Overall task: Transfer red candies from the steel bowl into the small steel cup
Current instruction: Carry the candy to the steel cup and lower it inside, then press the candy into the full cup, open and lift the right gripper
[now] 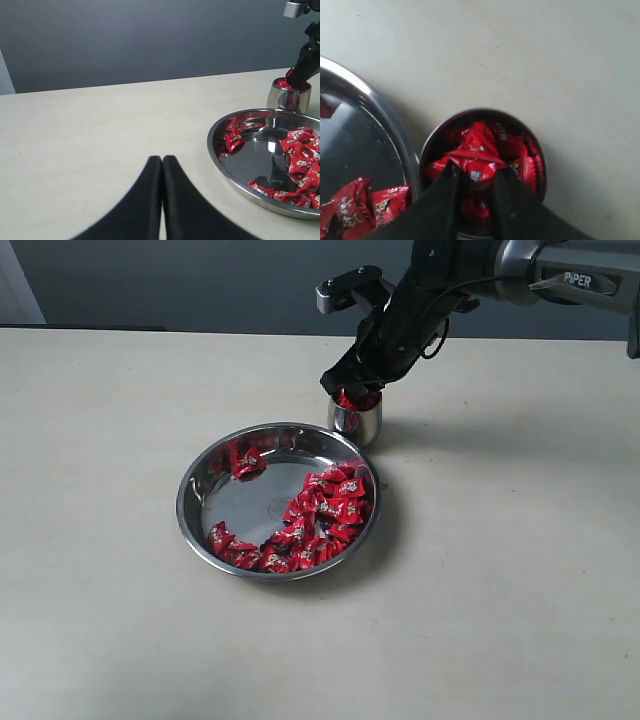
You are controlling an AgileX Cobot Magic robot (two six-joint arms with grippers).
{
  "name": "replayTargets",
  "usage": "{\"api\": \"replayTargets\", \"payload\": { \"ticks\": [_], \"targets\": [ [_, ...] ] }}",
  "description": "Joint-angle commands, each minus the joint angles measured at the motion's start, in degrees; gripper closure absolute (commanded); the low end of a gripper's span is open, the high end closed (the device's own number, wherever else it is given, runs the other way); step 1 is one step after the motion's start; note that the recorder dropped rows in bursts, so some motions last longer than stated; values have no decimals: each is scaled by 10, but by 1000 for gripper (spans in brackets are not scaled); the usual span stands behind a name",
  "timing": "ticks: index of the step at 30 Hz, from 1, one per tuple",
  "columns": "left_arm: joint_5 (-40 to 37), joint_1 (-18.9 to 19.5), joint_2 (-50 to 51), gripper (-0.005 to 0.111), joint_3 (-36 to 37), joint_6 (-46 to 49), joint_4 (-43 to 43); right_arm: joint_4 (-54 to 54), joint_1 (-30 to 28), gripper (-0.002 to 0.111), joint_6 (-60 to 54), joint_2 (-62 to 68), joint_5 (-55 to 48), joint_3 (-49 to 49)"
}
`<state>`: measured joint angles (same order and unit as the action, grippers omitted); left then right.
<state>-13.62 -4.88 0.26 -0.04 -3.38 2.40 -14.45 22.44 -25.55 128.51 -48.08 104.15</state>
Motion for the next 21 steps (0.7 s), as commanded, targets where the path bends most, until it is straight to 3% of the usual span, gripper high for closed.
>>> {"api": "replayTargets", "payload": {
  "ticks": [1,7,14,21],
  "targets": [
    [3,-4,-3,106,0,-1,1,2,-4,109,1,3,-10,1],
    [3,-4,-3,106,0,-1,1,1,-4,108,12,3,-11,1],
    [3,-4,-3,106,0,-1,1,-1,-4,75,12,3,-13,1],
    [3,-4,-3,106,0,-1,1,-1,-4,73,12,-2,-10,1]
  ]
}}
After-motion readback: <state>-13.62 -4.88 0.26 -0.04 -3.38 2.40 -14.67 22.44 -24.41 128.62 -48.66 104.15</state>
